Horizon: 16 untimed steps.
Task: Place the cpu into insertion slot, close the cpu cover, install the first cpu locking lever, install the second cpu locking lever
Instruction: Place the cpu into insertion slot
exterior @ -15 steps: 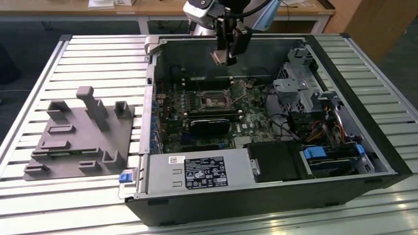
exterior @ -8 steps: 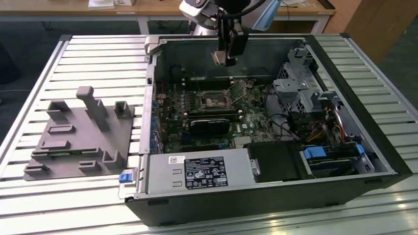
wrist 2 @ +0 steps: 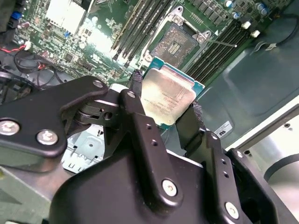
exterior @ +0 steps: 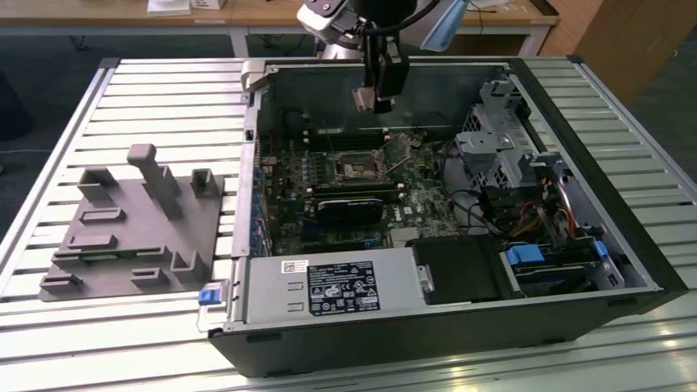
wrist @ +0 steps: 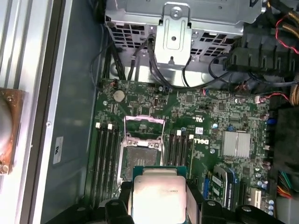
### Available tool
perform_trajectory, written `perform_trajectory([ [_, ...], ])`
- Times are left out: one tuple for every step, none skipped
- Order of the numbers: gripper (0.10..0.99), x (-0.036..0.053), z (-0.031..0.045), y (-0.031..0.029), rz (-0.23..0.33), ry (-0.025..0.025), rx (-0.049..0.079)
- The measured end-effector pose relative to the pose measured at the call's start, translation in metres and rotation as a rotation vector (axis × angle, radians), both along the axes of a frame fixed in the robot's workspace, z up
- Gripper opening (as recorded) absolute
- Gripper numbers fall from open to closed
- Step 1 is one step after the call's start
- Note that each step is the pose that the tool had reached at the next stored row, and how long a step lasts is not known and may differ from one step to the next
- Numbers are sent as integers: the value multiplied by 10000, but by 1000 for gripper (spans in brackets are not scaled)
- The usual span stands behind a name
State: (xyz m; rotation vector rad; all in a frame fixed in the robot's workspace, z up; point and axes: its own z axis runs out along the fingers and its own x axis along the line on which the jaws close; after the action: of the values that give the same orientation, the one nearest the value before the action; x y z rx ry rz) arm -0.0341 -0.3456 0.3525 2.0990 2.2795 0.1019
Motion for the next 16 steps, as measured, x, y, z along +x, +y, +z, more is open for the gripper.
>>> perform_trajectory([
  [541, 0, -13, 0, 1, 1, -13],
  [541, 0, -28, 0, -1, 2, -25],
  [541, 0, -39, 0, -1, 2, -29],
  [541, 0, -48, 1, 0, 1, -31],
  [541, 0, -58, 1, -1, 1, -35],
  [541, 0, -68, 1, -1, 1, -42],
  [541, 0, -77, 0, -1, 2, -48],
  [541, 0, -88, 1, 0, 1, -49],
  [541, 0, -97, 1, -1, 1, -53],
  [541, 0, -106, 1, -1, 1, -53],
  [541, 0, -114, 0, -1, 1, -53],
  [541, 0, -121, 1, -1, 1, -53],
  [541, 0, -127, 1, -1, 1, -54],
  [541, 0, -134, 1, -1, 2, -56],
  [541, 0, -140, 0, -1, 1, -56],
  [541, 0, -146, 0, -1, 2, -57],
])
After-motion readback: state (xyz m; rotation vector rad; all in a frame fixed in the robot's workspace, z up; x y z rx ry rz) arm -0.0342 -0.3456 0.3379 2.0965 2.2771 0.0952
